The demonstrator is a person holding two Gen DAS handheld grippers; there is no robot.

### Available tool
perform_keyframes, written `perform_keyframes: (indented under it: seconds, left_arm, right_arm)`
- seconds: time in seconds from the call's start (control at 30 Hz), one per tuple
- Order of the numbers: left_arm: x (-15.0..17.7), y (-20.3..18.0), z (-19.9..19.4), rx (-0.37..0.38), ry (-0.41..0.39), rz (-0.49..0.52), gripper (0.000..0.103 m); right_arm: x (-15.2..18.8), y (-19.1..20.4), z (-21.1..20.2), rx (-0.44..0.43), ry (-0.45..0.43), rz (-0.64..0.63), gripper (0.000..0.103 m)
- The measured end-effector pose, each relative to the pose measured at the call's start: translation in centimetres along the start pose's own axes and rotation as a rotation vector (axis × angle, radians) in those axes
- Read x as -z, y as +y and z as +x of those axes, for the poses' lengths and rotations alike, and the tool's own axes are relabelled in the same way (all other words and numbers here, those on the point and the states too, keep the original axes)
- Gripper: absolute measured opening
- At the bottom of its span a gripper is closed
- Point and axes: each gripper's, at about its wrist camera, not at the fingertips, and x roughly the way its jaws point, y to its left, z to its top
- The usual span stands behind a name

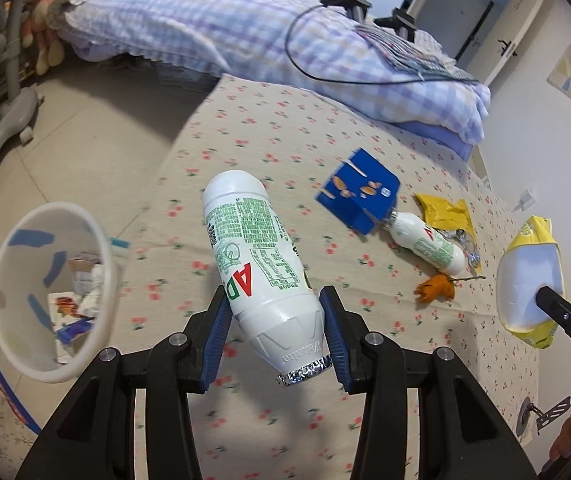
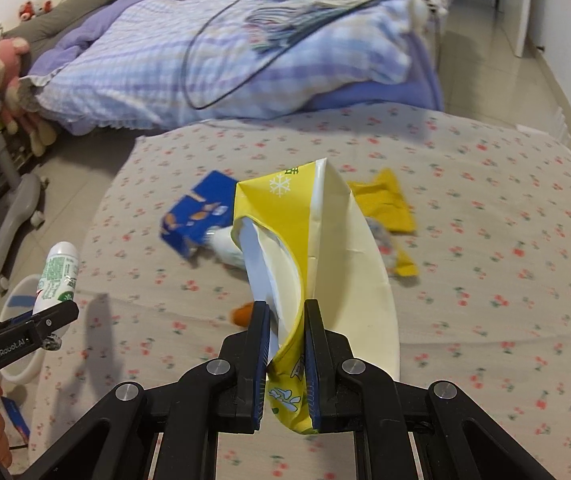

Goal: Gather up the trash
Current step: 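Drop the bottle into the bin with the left tool while the right tool drops the bag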

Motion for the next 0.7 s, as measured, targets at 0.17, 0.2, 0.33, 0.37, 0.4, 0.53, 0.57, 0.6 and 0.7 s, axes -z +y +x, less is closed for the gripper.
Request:
perform_keyframes:
  seconds: [0.17, 0.2, 0.33, 0.37, 0.4, 0.53, 0.57, 0.6, 0.7]
  left_arm:
    - [0.0, 3.0, -1.3, -0.024, -0.008, -0.030, 0.047]
    - [0.0, 3.5, -1.4, -0.029, -0.007, -0.035, 0.047]
    - [0.2, 5.9, -2.1, -0.047, -0.009, -0.063, 0.047]
    - [0.2, 6.5, -2.3, -0.052, -0.010, -0.070, 0.047]
    - [0.3, 7.0, -2.4, -0.056, -0.010, -0.078, 0.047]
    - [0.5, 9.3, -3.0, -0.073, -0.013, -0.109, 0.047]
    - [0.5, 9.8, -3.1, -0.077, -0.013, -0.116, 0.047]
    - [0.5, 10.4, -3.3, -0.081, -0.013, -0.122, 0.047]
    - [0.7, 12.2, -3.6, -0.101, -0.015, -0.140, 0.047]
  right_arm:
    - [-0.1, 3.5, 1.2, -0.026, 0.009, -0.057, 0.014]
    - [-0.1, 3.9, 1.3, -0.030, 0.010, -0.062, 0.014]
    - [0.0, 6.4, 2.2, -0.056, 0.017, -0.093, 0.014]
    - [0.1, 6.9, 2.4, -0.060, 0.019, -0.101, 0.014]
    - [0.1, 7.5, 2.5, -0.064, 0.020, -0.109, 0.014]
    - [0.2, 9.5, 3.4, -0.085, 0.028, -0.130, 0.014]
    - [0.3, 10.0, 3.6, -0.093, 0.032, -0.134, 0.014]
    - [0.3, 10.6, 4.0, -0.101, 0.036, -0.140, 0.014]
    - [0.5, 12.1, 4.6, -0.117, 0.043, -0.156, 0.014]
